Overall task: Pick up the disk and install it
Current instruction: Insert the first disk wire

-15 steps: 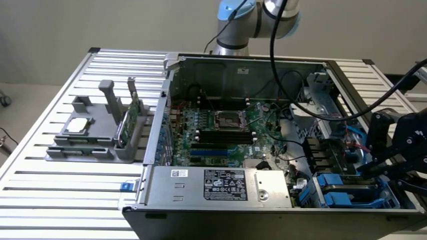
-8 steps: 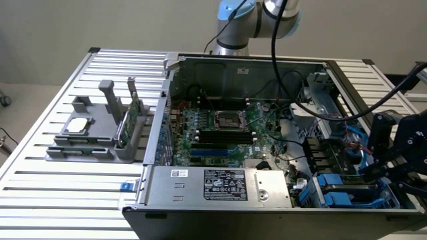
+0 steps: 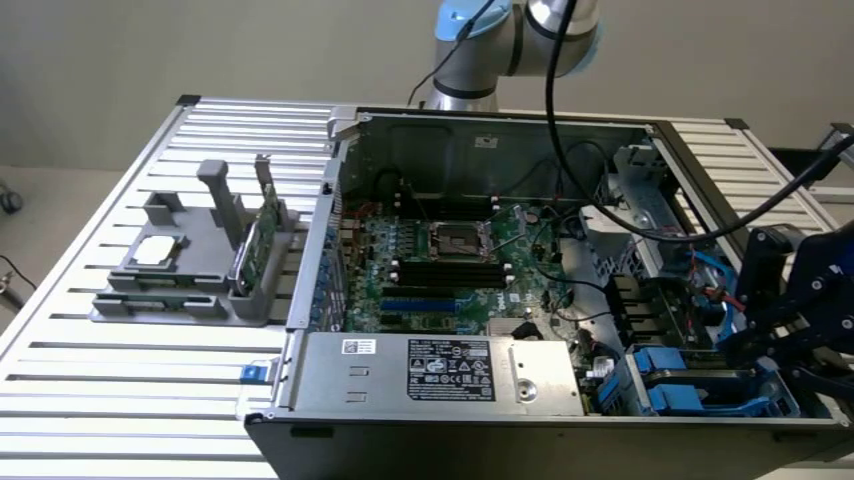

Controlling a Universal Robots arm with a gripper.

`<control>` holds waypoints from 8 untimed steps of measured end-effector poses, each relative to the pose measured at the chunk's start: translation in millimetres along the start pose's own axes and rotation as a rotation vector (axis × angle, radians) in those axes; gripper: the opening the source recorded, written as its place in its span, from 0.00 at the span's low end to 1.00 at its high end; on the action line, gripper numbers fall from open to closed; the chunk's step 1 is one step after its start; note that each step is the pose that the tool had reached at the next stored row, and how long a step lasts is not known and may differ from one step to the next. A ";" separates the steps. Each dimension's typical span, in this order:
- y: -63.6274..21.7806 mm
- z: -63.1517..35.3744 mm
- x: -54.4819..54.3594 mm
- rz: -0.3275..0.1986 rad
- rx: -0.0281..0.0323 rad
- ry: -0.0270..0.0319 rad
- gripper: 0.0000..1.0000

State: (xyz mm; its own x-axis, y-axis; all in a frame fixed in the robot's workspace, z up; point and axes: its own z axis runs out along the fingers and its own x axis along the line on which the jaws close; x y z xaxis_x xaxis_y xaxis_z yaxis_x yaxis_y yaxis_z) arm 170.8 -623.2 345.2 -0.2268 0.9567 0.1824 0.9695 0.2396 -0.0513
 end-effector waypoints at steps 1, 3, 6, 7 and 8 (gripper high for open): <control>0.1 0.7 0.0 0.008 0.0028 0.0012 0.17; 0.3 2.3 0.2 0.026 0.0071 0.0039 0.17; 0.8 3.9 1.5 0.046 0.0081 0.0063 0.17; 1.0 4.1 2.0 0.051 0.0072 0.0065 0.17; 1.1 4.3 2.6 0.057 0.0062 0.0069 0.17</control>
State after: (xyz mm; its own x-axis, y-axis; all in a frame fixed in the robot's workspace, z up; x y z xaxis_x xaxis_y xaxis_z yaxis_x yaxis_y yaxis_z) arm 170.9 -619.8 341.4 -0.1710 0.9676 0.1858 0.9802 0.1862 -0.0678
